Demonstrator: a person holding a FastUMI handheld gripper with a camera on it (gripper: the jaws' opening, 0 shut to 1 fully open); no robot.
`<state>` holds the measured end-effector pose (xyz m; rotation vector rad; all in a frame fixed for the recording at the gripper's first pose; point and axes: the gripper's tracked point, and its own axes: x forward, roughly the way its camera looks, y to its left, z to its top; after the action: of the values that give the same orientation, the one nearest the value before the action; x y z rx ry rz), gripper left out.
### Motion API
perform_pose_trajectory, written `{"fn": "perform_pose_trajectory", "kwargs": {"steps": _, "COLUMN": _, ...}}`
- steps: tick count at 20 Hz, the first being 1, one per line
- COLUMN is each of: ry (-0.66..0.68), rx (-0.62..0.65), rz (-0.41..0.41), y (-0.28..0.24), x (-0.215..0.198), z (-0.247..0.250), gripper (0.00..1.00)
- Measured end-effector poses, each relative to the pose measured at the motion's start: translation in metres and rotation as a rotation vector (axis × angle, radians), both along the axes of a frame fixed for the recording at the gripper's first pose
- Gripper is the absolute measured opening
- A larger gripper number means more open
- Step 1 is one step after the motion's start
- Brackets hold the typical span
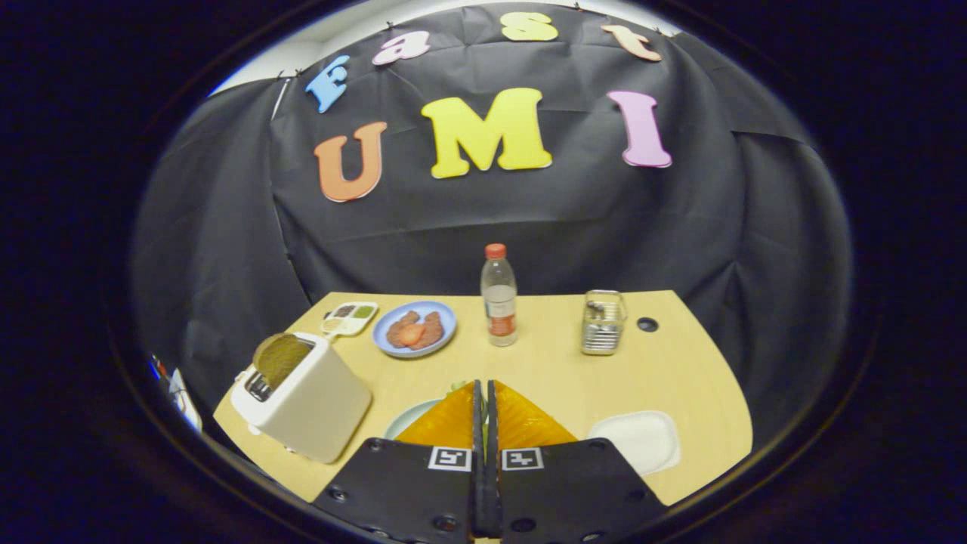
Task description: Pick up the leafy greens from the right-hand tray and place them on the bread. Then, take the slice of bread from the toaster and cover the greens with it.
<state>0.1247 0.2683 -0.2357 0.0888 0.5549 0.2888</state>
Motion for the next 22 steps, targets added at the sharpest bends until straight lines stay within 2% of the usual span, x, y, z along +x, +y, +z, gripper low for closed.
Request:
{"fn": "perform_pose_trajectory", "kwargs": {"steps": 3, "ry": 0.037, "rx": 0.046, "rz": 0.048, "y": 0.053, "x": -0.012, "z": -0.008, "gripper": 0.00}}
{"fn": "perform_pose_trajectory", "kwargs": {"steps": 7, "ry": 0.100, "rx": 0.110, "rz": 0.069, "y": 0.089, "x": -0.014, "z": -0.030, "gripper": 0.00}}
{"fn": "perform_pose_trajectory", "kwargs": {"steps": 10, "ry": 0.132, "rx": 0.113, "rz": 0.048, "y": 0.086, "x": -0.011, "z": -0.047, "gripper": 0.00}}
{"fn": "perform_pose_trajectory", "kwargs": {"steps": 16, "ry": 0.153, "rx": 0.033, "rz": -0.004, "y": 0.046, "x": 0.014, "z": -0.083, "gripper": 0.01}}
{"fn": "perform_pose_trajectory", "kwargs": {"steps": 22, "ry": 0.084, "rx": -0.086, "rz": 0.008, "y": 0.015, "x": 0.027, "z": -0.081, "gripper": 0.26}}
